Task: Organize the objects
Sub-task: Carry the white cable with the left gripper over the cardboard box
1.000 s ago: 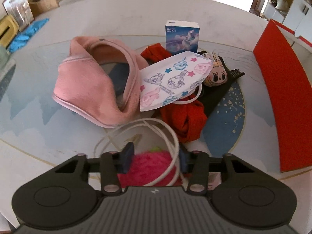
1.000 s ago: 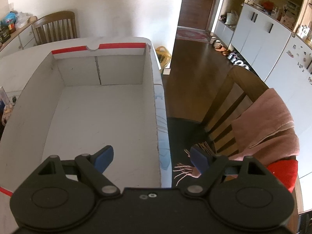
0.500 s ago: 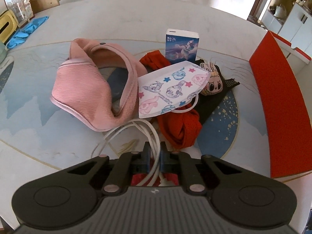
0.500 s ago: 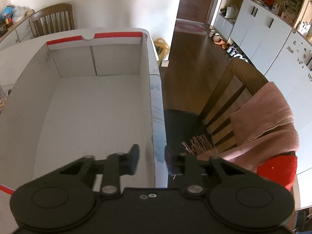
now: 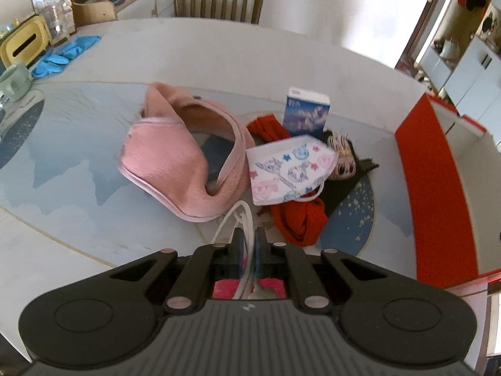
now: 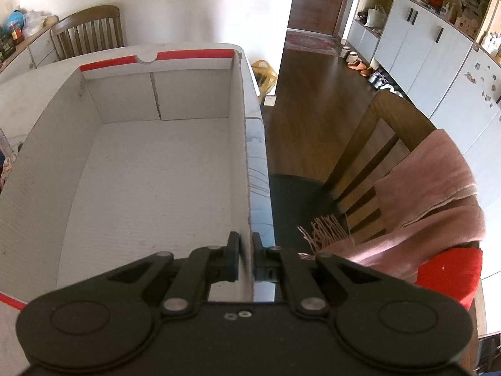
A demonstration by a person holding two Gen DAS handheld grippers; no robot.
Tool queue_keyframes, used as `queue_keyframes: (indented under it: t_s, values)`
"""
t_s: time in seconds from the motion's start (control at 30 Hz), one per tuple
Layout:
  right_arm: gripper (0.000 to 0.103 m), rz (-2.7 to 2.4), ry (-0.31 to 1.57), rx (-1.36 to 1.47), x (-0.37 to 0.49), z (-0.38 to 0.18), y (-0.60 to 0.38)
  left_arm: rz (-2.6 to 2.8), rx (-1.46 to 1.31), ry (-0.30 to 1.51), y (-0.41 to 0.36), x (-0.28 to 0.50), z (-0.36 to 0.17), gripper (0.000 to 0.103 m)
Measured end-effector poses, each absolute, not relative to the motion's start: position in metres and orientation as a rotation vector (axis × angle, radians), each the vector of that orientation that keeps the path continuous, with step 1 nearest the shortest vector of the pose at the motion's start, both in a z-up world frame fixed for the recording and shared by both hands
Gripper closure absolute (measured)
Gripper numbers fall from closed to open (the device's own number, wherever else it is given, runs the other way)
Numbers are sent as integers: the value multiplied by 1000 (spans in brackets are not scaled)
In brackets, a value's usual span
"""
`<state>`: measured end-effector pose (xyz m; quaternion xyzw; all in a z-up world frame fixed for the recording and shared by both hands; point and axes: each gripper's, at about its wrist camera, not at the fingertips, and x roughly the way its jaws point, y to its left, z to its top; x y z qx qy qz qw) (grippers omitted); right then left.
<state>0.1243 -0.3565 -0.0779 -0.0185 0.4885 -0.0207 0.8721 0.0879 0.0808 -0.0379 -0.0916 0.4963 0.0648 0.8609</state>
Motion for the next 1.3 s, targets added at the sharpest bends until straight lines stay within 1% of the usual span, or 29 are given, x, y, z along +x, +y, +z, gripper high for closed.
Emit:
queue_keyframes:
  t_s: [0.27, 0.6, 0.83, 0.93, 1.0, 1.03, 1.2, 1.3]
  values:
    - [99, -25, 1025, -39, 123, -77, -354, 129, -228, 991, 89, 72, -11, 98]
    - [99, -5, 1025, -42, 121, -76, -354, 70, -258, 1006, 86, 49, 7, 98]
    - [100, 5, 1025, -49, 120, -76, -353, 1, -364, 908, 85, 51, 38, 98]
    - [100, 11, 1025, -56, 119, -76, -351, -68, -461, 886, 82, 58, 47, 97]
    - [100, 14, 1026, -55, 119, -75, -351, -166, -587, 922, 82, 68, 41, 97]
    - [100, 16, 1026, -55, 119, -75, -351, -206, -601, 945, 77, 72, 37, 97]
    - [100, 21, 1024, -55, 116, -73, -352, -226, -510, 1107, 38, 89, -3, 97]
    - [100, 22, 1024, -57, 115, -73, -351, -267, -488, 1136, 19, 95, -12, 97]
